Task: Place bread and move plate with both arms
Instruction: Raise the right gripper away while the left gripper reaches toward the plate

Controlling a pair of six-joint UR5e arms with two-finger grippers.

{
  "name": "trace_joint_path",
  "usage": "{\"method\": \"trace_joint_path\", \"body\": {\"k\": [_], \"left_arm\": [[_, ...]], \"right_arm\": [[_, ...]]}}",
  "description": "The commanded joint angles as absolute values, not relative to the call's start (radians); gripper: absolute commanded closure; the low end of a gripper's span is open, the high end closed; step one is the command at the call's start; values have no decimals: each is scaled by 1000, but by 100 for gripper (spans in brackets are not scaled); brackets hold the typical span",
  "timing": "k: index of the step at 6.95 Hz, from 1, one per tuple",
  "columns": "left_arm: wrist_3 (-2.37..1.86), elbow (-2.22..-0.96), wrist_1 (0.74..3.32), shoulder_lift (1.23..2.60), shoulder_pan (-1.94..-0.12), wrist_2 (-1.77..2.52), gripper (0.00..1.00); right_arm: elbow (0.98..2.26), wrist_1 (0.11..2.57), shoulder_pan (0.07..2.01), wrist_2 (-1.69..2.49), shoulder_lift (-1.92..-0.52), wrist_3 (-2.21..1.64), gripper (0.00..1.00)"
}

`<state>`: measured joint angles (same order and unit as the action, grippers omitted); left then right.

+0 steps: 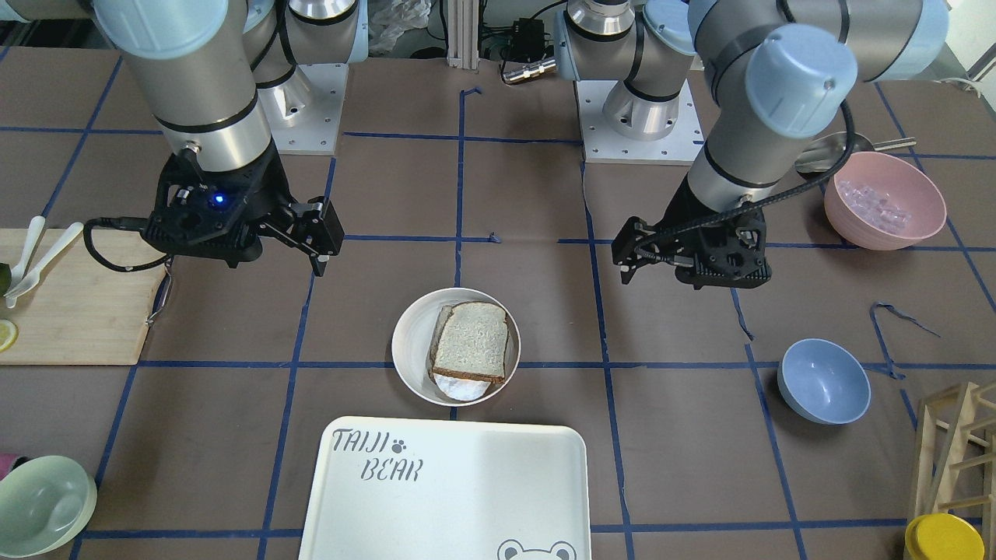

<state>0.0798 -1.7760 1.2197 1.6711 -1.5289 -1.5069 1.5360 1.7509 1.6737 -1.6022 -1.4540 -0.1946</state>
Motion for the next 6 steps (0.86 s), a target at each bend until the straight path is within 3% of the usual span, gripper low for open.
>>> {"method": "trace_joint_path", "body": {"k": [1, 2, 5, 6], "left_arm": [[-10, -1845, 1057, 1742, -1580, -1444, 17], [-15, -1847, 1007, 1785, -1610, -1442, 26], [-86, -1848, 938, 1890, -1640, -1347, 26], [-86, -1848, 918, 1920, -1650, -1347, 39]], "right_arm": [[1542, 1706, 1669, -1653, -1547, -184, 0], [1543, 1653, 1666, -1655, -1572, -184, 0], [1536, 1667, 1667, -1657, -1574, -181, 0], [1540, 1669, 1669, -1649, -1568, -181, 0]]}}
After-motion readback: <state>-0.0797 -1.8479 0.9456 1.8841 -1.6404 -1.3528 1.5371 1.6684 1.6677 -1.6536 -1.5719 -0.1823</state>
